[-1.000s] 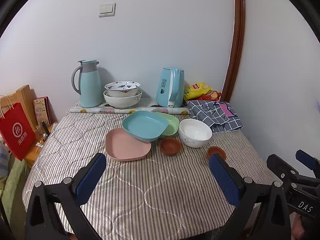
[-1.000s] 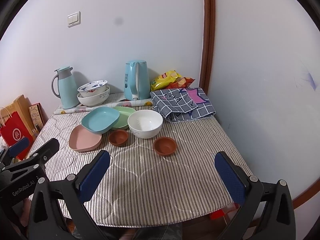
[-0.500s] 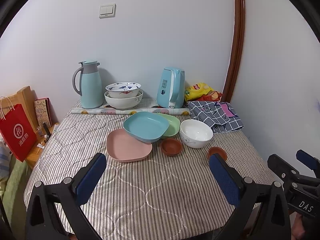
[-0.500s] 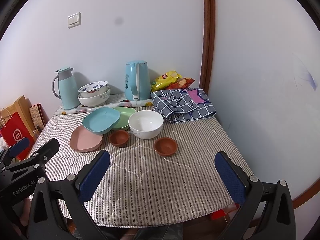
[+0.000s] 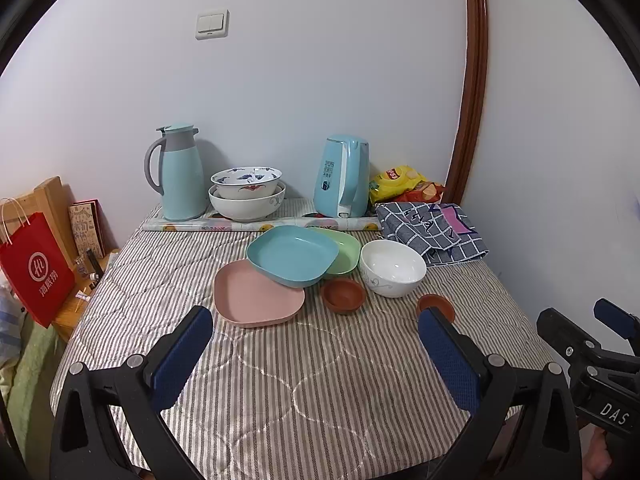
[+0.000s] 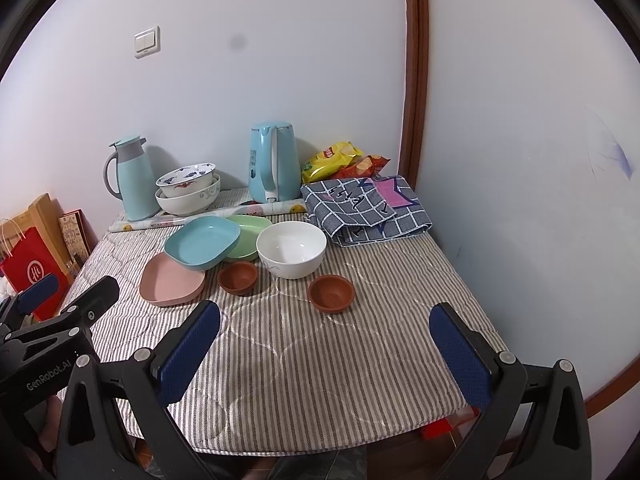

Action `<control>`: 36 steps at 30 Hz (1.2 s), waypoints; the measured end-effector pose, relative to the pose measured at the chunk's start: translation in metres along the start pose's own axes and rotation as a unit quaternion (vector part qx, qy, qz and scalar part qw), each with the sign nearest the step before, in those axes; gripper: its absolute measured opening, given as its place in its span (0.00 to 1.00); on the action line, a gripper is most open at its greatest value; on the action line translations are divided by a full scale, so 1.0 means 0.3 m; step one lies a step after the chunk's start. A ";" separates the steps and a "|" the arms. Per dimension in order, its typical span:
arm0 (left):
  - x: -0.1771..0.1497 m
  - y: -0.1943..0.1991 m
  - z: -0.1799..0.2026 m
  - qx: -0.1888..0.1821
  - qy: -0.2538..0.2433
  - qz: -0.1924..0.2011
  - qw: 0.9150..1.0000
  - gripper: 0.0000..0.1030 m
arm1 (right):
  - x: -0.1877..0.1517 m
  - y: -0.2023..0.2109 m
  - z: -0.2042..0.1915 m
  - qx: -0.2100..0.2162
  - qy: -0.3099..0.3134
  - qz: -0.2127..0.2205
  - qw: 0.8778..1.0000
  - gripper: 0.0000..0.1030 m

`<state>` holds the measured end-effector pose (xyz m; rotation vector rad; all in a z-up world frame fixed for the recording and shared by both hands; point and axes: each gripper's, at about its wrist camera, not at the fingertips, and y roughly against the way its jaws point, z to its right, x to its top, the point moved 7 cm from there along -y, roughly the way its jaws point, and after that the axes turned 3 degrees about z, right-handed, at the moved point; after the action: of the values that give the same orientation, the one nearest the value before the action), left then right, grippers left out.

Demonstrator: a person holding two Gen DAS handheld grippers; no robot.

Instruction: Organize plates and bowls

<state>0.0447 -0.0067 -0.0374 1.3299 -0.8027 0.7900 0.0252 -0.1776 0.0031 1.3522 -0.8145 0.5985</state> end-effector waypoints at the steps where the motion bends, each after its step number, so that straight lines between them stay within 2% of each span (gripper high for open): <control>1: -0.001 0.000 0.001 0.000 0.000 0.000 1.000 1.00 | -0.001 0.000 0.001 0.001 -0.001 0.000 1.000 1.00; 19: 0.016 -0.071 -0.001 -0.002 0.000 -0.011 1.000 1.00 | 0.001 -0.047 0.008 -0.001 -0.010 -0.010 1.000 1.00; 29: -0.006 -0.225 -0.057 0.004 0.019 -0.052 0.998 1.00 | 0.004 -0.169 -0.002 0.007 -0.011 -0.023 1.000 1.00; 36: -0.003 -0.344 -0.119 0.021 0.033 -0.081 0.996 1.00 | 0.006 -0.286 -0.040 0.025 -0.005 -0.049 0.999 1.00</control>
<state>0.1346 0.0210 -0.0931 1.3812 -0.6199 0.7215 0.0953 -0.1780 -0.0476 1.4327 -0.7420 0.5389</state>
